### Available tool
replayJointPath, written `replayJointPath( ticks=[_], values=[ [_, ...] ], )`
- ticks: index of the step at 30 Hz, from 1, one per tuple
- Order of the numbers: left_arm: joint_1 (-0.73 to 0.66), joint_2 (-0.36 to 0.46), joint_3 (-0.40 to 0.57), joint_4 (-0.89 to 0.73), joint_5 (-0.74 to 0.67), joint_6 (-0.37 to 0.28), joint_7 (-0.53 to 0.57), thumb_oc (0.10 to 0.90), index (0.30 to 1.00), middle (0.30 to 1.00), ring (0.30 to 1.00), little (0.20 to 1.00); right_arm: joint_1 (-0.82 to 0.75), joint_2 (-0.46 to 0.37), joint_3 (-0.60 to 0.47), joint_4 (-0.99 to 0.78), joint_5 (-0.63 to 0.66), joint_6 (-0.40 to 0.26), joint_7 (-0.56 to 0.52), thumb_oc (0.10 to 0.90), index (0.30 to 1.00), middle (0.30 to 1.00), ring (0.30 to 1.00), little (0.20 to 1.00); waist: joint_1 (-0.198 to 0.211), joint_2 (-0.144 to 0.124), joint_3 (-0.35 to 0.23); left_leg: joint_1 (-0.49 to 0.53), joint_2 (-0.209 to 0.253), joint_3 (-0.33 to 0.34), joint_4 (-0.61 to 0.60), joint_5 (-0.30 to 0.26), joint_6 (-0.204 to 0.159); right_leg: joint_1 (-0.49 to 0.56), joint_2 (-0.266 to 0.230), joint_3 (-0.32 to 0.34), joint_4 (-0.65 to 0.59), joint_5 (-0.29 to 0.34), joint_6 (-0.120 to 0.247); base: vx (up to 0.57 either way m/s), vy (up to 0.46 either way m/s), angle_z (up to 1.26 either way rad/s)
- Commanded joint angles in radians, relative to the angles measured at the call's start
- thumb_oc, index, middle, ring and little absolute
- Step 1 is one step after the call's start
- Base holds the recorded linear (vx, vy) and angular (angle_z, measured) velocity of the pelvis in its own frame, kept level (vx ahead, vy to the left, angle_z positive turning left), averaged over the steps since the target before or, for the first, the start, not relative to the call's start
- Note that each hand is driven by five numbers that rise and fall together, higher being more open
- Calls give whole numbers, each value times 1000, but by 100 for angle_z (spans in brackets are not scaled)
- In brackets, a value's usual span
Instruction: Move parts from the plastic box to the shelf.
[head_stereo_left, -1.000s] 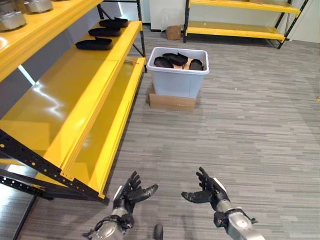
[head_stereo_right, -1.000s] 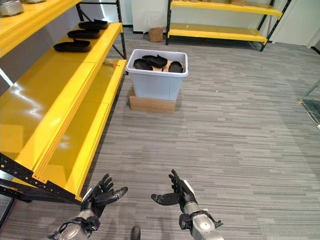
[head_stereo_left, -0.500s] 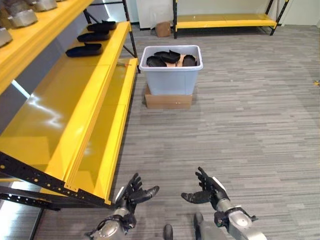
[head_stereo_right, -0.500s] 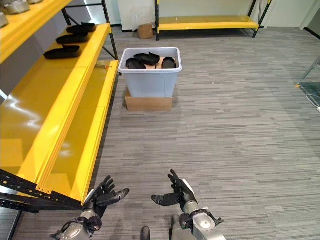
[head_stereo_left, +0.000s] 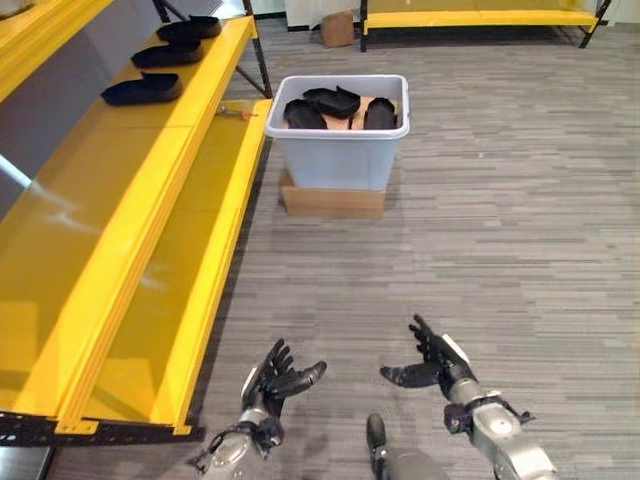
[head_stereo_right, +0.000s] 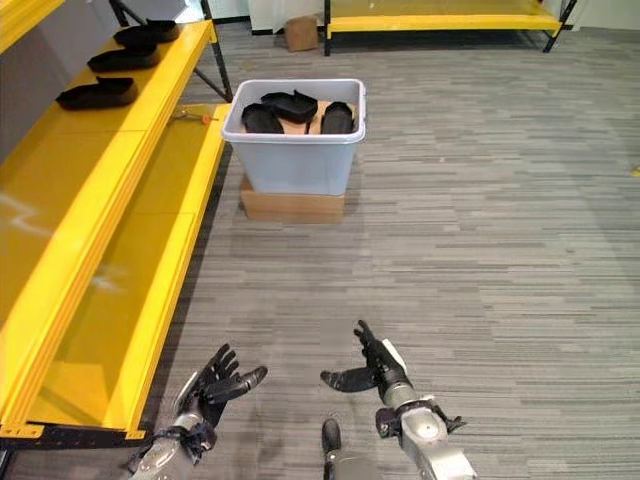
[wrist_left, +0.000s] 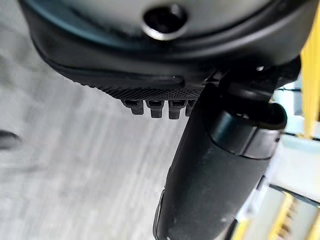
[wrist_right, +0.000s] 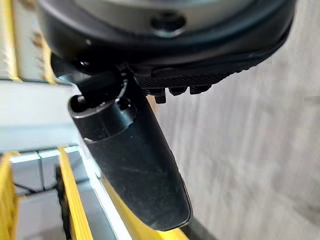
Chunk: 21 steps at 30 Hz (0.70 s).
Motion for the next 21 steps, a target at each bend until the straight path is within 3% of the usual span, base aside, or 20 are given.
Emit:
replayJointPath(
  ticks=[1,2,4,6,8,11,12,14,15,17,21],
  values=[
    [-15,52,12,-122,16,-84,-11,900,1000,1000,1000,1000,22,33,-8,-100,-8,-84,-2,900,1000,1000,1000,1000,-13,-21,0,98,-53,25,-36,241,40,-86,-38,67,137,61,89,175,-94,14],
    [-15,53,10,-123,21,-83,-13,900,1000,1000,1000,1000,30,36,-14,-98,-3,-83,-1,900,1000,1000,1000,1000,-14,-25,-1,99,-52,22,-8,241,41,-84,-36,72,159,53,85,238,-153,17],
    [-6,54,6,-130,23,-75,-22,900,1000,1000,1000,1000,56,35,-32,-108,1,-84,-1,900,1000,1000,1000,1000,-7,-74,-4,-1,-63,35,238,250,34,-15,-64,84,137,50,54,212,-211,22],
    [-22,57,-7,-130,13,-76,-22,900,1000,1000,1000,1000,41,25,-32,-104,10,-87,-11,900,1000,1000,1000,1000,39,-122,62,-150,-149,11,535,209,24,74,-98,94,102,76,23,36,-203,31],
    [-37,62,-13,-126,4,-72,-20,900,1000,1000,1000,1000,25,24,-35,-112,12,-93,-29,900,1000,1000,1000,1000,60,-153,100,-247,-142,60,520,198,24,146,-127,96,47,96,23,55,-129,-5],
    [-29,70,-17,-125,5,-66,-22,900,1000,1000,1000,1000,13,27,-33,-113,11,-94,-44,900,1000,1000,1000,1000,98,-148,121,-305,-139,78,450,195,17,233,-108,119,-6,105,25,177,12,27],
    [4,75,-12,-123,12,-60,-27,900,1000,1000,1000,1000,5,34,-27,-112,4,-99,-46,900,1000,1000,1000,1000,129,-149,105,-337,-104,83,286,217,20,292,-103,139,-38,110,33,326,80,-26],
    [42,74,-1,-124,24,-54,-29,900,1000,1000,1000,1000,8,45,-22,-115,-7,-100,-43,900,1000,1000,1000,1000,161,-136,77,-345,-59,58,84,289,8,350,-104,150,-54,104,40,368,123,-57],
    [44,74,-1,-125,24,-54,-29,900,1000,1000,1000,1000,10,45,-21,-116,-7,-100,-43,900,1000,1000,1000,1000,163,-139,81,-332,-61,62,72,294,8,356,-107,152,-55,104,40,343,206,-69],
    [64,57,34,-127,23,-57,-38,900,1000,1000,1000,1000,8,72,-19,-116,-19,-93,-20,900,1000,1000,1000,1000,168,-129,15,-272,-78,45,77,296,-26,354,-134,141,-36,101,39,357,264,-26],
    [56,53,41,-104,29,-58,-43,900,1000,1000,1000,1000,25,93,-16,-117,-7,-87,-9,900,1000,1000,1000,1000,172,-131,-51,-258,-94,79,90,271,-26,362,-172,139,-44,95,45,259,166,-38]
  ],
)
